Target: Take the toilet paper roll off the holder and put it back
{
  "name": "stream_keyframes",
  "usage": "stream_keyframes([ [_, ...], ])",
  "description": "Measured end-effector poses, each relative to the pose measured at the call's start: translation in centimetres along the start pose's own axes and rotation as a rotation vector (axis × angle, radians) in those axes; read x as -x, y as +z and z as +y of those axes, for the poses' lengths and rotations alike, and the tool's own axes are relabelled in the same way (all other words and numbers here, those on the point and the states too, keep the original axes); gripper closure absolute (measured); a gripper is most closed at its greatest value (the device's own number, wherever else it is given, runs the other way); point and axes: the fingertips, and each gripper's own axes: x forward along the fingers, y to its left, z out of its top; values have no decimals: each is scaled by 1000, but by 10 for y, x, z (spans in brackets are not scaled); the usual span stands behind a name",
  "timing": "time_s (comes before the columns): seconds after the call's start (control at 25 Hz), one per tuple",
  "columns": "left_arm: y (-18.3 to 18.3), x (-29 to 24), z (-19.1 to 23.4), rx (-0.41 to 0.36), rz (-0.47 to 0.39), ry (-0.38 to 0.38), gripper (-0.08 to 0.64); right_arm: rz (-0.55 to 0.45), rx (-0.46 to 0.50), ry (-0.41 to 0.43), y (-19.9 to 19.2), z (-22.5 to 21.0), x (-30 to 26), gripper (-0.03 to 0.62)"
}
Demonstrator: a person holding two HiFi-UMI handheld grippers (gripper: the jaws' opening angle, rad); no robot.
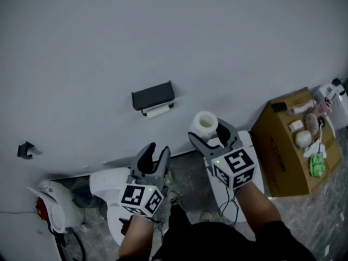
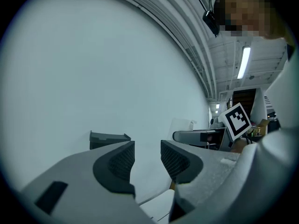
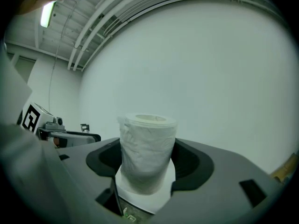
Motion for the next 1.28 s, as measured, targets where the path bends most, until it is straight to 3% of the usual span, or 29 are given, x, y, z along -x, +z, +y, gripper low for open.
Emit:
stream_keyframes([
  [0.32,-14,71,-17,19,-5,118,397,22,2,113,-16,51,28,286],
  [0.76,-9,182,16,21,-38,252,397,27,12,244,-20,163,23,287],
  [1.04,-6,266,47,31,-60,272,397,38,19,257,-22,250,27,287],
  [1.28,-1,318,69,33,-85,225,397,43,6,219,-21,305,35,287],
])
